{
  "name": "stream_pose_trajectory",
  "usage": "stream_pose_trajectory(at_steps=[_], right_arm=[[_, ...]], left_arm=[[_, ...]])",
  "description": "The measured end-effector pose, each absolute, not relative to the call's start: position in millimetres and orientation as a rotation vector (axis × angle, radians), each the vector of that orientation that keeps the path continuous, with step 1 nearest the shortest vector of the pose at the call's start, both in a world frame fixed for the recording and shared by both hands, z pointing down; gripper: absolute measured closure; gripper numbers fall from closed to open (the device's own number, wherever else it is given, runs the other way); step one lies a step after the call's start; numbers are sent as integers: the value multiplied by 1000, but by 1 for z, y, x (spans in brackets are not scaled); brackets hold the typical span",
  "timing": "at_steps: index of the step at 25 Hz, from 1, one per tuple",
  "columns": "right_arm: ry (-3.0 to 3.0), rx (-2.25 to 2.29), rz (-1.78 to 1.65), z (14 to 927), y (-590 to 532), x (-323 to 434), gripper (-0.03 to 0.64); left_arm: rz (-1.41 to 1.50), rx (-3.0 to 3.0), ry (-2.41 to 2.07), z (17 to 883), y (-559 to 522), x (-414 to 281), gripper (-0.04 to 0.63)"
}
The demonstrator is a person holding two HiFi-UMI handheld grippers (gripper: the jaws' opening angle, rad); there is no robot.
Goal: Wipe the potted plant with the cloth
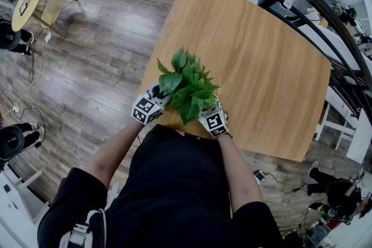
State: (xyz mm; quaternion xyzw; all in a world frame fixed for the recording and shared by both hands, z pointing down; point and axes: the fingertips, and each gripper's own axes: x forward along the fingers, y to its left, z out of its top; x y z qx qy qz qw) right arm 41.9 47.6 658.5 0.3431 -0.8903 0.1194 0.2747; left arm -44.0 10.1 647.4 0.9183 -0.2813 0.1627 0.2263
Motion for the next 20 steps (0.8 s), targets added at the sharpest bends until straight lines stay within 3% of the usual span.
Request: stream_pose_trajectory(at_steps=[10,20], right_arm=[[-2450,811,163,640,9,33,360],[-2410,929,214,647,1,35,360]], left_arm=[[490,2545,-763,646,8,-42,420],[503,2568,-712,643,18,-35,420]])
